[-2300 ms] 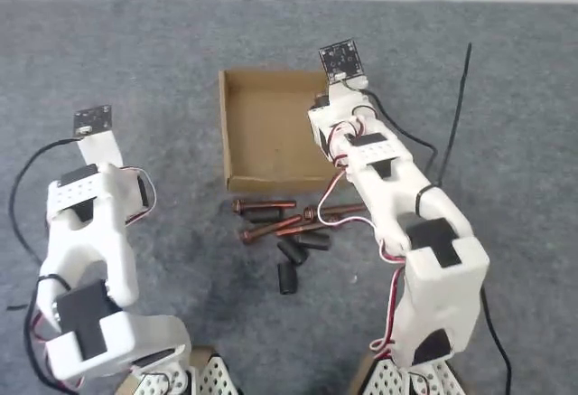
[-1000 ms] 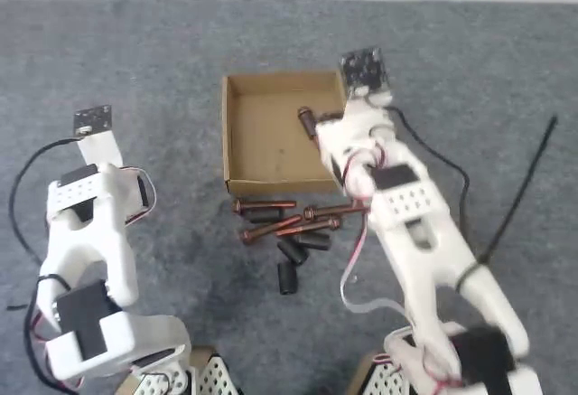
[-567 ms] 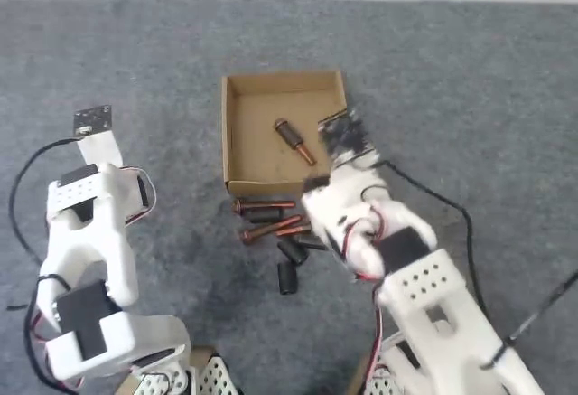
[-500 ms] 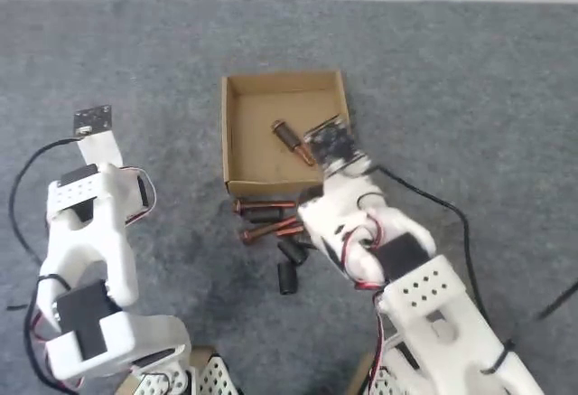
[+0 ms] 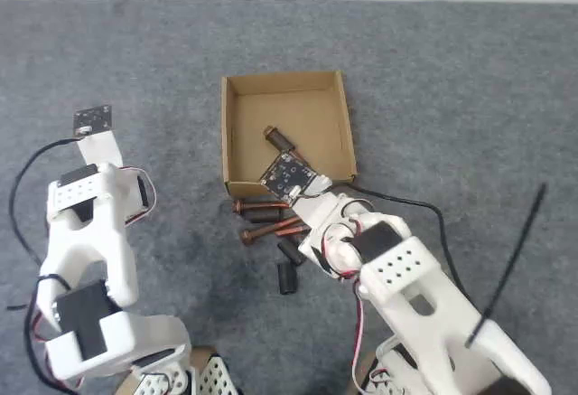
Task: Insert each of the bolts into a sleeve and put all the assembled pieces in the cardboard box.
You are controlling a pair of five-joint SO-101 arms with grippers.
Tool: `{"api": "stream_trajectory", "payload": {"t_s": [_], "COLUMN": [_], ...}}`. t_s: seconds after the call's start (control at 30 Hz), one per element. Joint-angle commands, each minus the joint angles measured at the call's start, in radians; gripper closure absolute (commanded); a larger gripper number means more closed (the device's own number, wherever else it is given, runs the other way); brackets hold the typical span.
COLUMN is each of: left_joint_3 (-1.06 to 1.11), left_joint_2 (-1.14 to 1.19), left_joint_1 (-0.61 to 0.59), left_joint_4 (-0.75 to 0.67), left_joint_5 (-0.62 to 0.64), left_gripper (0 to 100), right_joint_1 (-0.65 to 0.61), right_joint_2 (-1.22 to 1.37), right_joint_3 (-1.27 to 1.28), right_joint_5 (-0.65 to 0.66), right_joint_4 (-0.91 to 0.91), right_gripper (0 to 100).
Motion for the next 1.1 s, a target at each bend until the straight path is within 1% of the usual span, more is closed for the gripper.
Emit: {"api": "stream_trajectory", "payload": {"t_s": [0.0,0.1,0.17,0.4,0.53,0.6,0.8,0.93,1.07], "left_joint_3": [-0.059,-0.059,-0.059,-0.059,-0.059,-0.053,-0.050,-0.048,-0.048], "left_joint_2": [-0.009,-0.009,-0.009,-0.009,-0.009,-0.009,-0.011,-0.011,-0.011], "left_joint_1": [-0.002,-0.002,-0.002,-0.002,-0.002,0.000,0.000,0.000,0.000], "left_joint_4": [-0.014,-0.014,-0.014,-0.012,-0.012,-0.012,-0.012,-0.012,-0.012], "left_joint_5": [-0.012,-0.012,-0.012,-0.012,-0.012,-0.012,-0.014,-0.014,-0.014], "left_gripper": [99,99,99,99,99,99,99,99,99], "right_joint_1": [-0.027,-0.056,-0.071,-0.081,-0.116,-0.117,-0.114,-0.079,-0.061], "right_joint_2": [0.042,0.064,0.064,0.074,0.076,0.077,0.125,0.186,0.222], "right_joint_3": [-0.014,-0.014,-0.014,-0.014,-0.011,-0.008,-0.008,-0.012,-0.031], "right_joint_5": [0.074,0.084,0.089,0.089,0.092,0.124,0.180,0.218,0.224], "right_joint_4": [0.002,0.004,0.007,0.012,0.027,0.025,0.002,-0.038,-0.051], "right_gripper": [95.9,88.5,85.9,85.5,85.4,85.4,85.4,85.4,85.4]}}
